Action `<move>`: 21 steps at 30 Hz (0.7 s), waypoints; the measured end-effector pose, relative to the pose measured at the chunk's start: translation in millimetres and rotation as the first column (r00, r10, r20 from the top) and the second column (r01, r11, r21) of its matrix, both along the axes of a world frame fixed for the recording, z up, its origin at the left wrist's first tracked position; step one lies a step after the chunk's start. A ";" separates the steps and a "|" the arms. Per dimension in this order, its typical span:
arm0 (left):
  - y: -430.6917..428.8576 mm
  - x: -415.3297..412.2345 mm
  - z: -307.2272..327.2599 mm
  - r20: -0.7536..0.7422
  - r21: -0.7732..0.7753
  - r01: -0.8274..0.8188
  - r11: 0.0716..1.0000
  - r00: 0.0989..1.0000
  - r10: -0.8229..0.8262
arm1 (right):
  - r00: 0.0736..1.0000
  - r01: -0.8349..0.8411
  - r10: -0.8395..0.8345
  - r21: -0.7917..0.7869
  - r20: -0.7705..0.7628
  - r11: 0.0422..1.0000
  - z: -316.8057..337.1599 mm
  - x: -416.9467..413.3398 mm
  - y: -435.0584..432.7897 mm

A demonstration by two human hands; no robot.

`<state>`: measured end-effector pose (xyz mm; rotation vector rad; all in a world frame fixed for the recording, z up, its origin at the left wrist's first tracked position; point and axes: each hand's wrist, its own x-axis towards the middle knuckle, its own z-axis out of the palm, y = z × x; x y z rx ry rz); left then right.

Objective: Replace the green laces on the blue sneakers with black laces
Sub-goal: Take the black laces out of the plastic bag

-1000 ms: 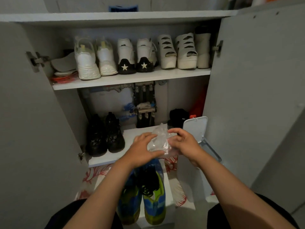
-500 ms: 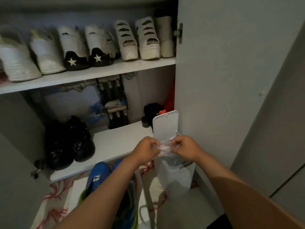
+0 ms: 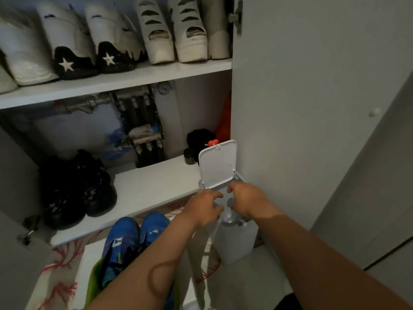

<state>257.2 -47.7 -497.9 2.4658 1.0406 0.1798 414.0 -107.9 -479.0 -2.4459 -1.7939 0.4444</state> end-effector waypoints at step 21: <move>-12.9 -238.8 57.1 -0.051 0.053 -0.234 0.971 0.970 0.237 | 0.845 -0.489 0.442 -0.099 -0.301 0.867 48.9 -199.5 -2.0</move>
